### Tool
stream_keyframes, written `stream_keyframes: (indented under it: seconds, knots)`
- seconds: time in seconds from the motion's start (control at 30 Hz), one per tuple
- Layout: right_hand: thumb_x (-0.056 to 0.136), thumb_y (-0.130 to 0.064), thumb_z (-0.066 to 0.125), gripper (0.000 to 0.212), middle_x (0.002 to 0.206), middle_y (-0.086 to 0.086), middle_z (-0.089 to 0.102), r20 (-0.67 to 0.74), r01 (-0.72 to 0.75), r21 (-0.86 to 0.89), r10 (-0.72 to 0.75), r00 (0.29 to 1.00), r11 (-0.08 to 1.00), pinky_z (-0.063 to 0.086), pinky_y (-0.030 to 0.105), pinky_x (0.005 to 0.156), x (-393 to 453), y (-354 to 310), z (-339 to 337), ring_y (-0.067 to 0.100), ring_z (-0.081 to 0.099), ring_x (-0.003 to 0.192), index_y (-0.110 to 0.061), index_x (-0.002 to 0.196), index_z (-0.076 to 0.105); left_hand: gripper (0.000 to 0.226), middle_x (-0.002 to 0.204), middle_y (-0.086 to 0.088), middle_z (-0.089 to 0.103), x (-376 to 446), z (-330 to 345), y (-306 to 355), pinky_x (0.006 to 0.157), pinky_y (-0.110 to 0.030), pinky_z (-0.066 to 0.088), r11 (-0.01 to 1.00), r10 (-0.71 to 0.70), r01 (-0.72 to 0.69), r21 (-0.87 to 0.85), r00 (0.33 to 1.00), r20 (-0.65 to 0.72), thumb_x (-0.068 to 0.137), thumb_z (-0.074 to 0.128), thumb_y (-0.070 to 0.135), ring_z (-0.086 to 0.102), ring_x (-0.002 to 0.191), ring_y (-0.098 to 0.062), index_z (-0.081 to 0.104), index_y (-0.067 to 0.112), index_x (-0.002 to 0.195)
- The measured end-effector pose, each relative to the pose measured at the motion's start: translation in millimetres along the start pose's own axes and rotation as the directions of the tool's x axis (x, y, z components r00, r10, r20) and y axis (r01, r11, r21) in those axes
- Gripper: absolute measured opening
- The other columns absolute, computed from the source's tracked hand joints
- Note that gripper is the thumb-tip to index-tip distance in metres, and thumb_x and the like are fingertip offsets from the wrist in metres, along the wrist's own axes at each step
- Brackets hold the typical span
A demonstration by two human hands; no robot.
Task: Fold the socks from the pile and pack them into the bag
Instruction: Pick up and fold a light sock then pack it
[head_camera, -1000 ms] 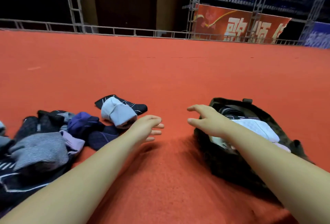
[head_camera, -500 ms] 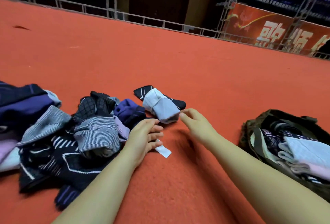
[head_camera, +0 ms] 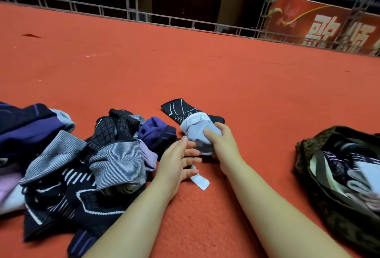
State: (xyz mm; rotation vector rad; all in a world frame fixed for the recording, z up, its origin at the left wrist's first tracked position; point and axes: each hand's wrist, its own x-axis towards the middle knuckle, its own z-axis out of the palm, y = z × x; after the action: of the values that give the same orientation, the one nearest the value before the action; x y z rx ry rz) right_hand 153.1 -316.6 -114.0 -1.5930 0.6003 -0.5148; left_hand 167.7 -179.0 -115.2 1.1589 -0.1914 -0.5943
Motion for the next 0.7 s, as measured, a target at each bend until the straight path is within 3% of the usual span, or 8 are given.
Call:
stream_keyframes:
  seconds: [0.1,0.2,0.27,0.33,0.43,0.5,0.6,0.7]
  knots:
    - [0.089,-0.027,0.057,0.034,0.111,0.008,0.065,0.006,-0.080,0.146,0.080,0.997,0.986,0.045,0.023,0.050,-27,6,-3,0.019,0.064,0.075,-0.016,0.121,0.049,0.029,0.077,-0.003,0.061,0,1,-1,0.045,-0.022,0.044,0.999,0.045,-0.045,0.023,0.999,0.012,0.097,0.043,0.038,0.061,0.065,-0.013,0.058,0.015,0.091]
    - [0.092,-0.022,0.054,0.028,0.115,0.012,0.064,0.080,-0.117,0.209,0.102,0.992,0.971,0.057,0.033,0.065,-50,8,-13,0.025,0.070,0.087,-0.012,0.118,0.048,0.021,0.091,-0.003,0.066,-1,2,-7,0.053,-0.025,0.050,0.987,0.112,-0.118,0.106,0.992,0.058,0.094,0.051,0.037,0.065,0.082,-0.015,0.059,0.018,0.094]
    - [0.096,-0.025,0.050,0.023,0.115,0.010,0.065,0.150,-0.104,0.195,0.076,0.986,0.975,0.058,0.033,0.076,-62,6,-17,0.023,0.070,0.094,-0.015,0.116,0.047,0.036,0.104,-0.005,0.067,-2,2,-11,0.062,-0.030,0.052,0.978,0.141,-0.151,0.144,0.987,0.080,0.081,0.063,0.045,0.066,0.087,-0.012,0.059,0.018,0.105]
    - [0.100,-0.032,0.039,0.024,0.107,0.008,0.068,0.192,-0.083,0.165,0.050,0.980,0.983,0.057,0.027,0.071,-65,4,-18,0.019,0.070,0.087,-0.016,0.116,0.047,0.048,0.109,-0.004,0.066,-1,3,-14,0.071,-0.032,0.054,0.976,0.143,-0.154,0.155,0.987,0.075,0.075,0.065,0.044,0.067,0.087,-0.008,0.056,0.018,0.114]
    - [0.102,-0.040,0.024,0.037,0.088,0.006,0.068,0.218,-0.062,0.039,0.052,0.975,0.997,0.051,0.024,0.062,-64,-5,-17,0.015,0.067,0.074,-0.018,0.111,0.053,0.029,0.107,-0.003,0.068,3,6,-15,0.080,-0.037,0.055,0.960,0.193,-0.197,0.197,0.980,0.040,0.091,0.060,0.021,0.067,0.094,-0.014,0.051,0.017,0.119]
    - [0.102,-0.042,0.019,0.046,0.080,0.007,0.069,0.220,-0.065,-0.022,0.069,0.973,0.998,0.049,0.025,0.060,-61,-8,-19,0.017,0.067,0.068,-0.019,0.109,0.058,0.031,0.105,-0.007,0.071,8,6,-16,0.079,-0.042,0.056,0.937,0.241,-0.241,0.254,0.970,0.031,0.091,0.060,0.016,0.069,0.094,-0.021,0.052,0.013,0.121]
    - [0.101,-0.044,0.024,0.043,0.065,0.004,0.064,0.132,0.026,-0.084,-0.014,0.991,0.996,0.045,0.026,0.056,-60,-7,-26,0.012,0.057,0.048,-0.021,0.101,0.060,0.023,0.087,-0.001,0.071,10,3,-14,0.064,-0.017,0.052,0.905,0.343,-0.314,0.285,0.938,-0.056,0.091,0.057,0.009,0.067,0.074,-0.001,0.055,0.010,0.114]
    - [0.094,-0.044,0.045,0.025,0.081,-0.005,0.061,-0.125,0.240,-0.177,-0.263,0.957,0.955,0.041,0.026,0.067,-49,-1,-40,0.010,0.059,0.072,-0.022,0.095,0.057,0.016,0.081,0.009,0.065,9,3,-9,0.056,-0.006,0.044,0.891,0.411,-0.366,0.268,0.902,-0.132,0.095,0.050,0.007,0.059,0.063,0.011,0.055,0.013,0.108]
